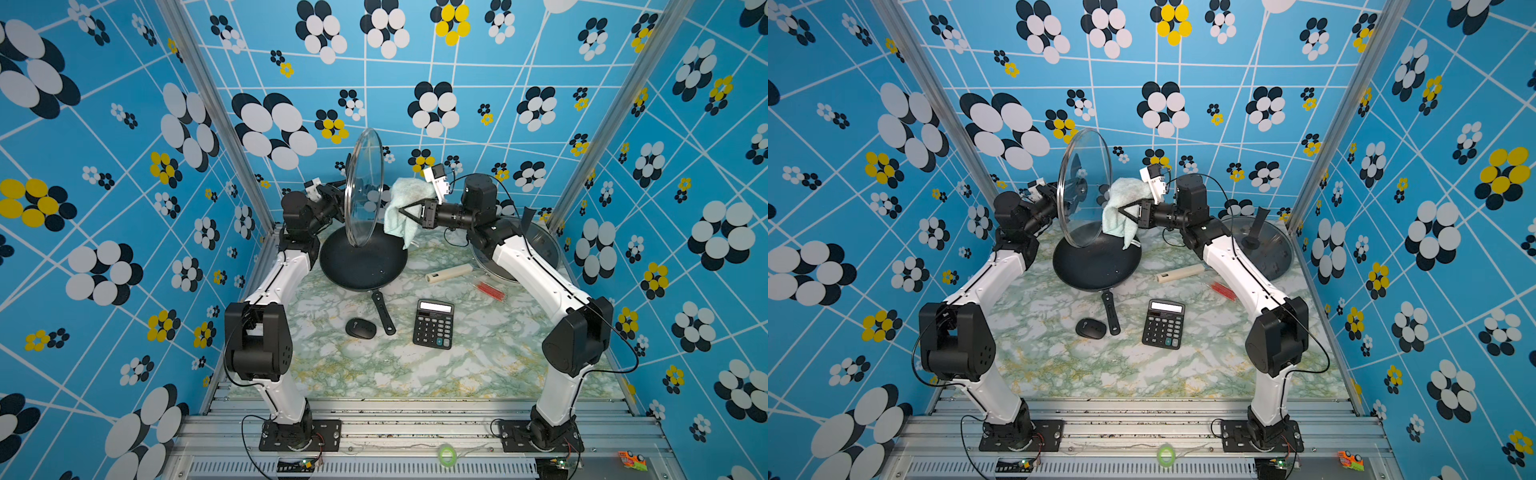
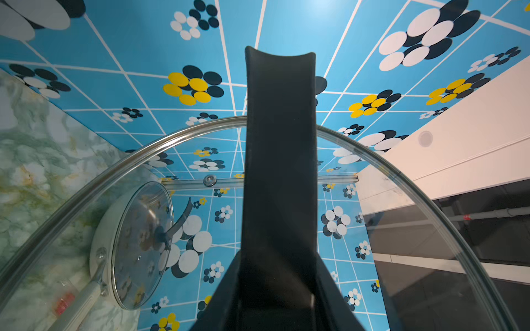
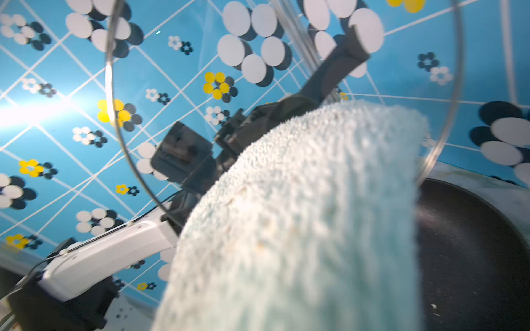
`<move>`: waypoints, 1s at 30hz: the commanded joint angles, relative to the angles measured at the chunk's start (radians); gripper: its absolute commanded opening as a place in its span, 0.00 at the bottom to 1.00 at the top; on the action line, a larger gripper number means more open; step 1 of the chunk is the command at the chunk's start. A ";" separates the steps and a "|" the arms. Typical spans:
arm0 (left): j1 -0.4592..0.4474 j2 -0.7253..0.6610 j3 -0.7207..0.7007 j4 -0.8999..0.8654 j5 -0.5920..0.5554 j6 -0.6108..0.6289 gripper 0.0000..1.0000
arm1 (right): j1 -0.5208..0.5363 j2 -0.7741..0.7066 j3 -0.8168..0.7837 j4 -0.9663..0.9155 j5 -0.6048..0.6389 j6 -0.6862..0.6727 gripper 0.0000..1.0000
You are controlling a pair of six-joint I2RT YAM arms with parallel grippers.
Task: Wipe the pot lid with a cloth
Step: Wipe the pot lid.
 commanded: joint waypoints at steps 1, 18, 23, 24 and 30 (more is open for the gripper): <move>-0.026 -0.017 0.083 0.208 0.054 -0.072 0.00 | 0.040 0.044 0.105 -0.141 -0.132 -0.116 0.00; -0.165 0.052 0.126 0.313 0.143 -0.081 0.00 | 0.037 0.395 0.756 -0.258 0.092 -0.063 0.00; -0.176 0.045 0.142 0.319 0.163 -0.070 0.00 | -0.031 0.428 0.766 -0.207 0.209 0.025 0.00; -0.176 0.045 0.150 0.316 0.167 -0.066 0.00 | -0.046 0.437 0.766 -0.211 0.235 0.038 0.00; -0.181 0.061 0.227 0.295 0.202 -0.054 0.00 | -0.089 0.459 0.704 -0.258 0.335 0.045 0.00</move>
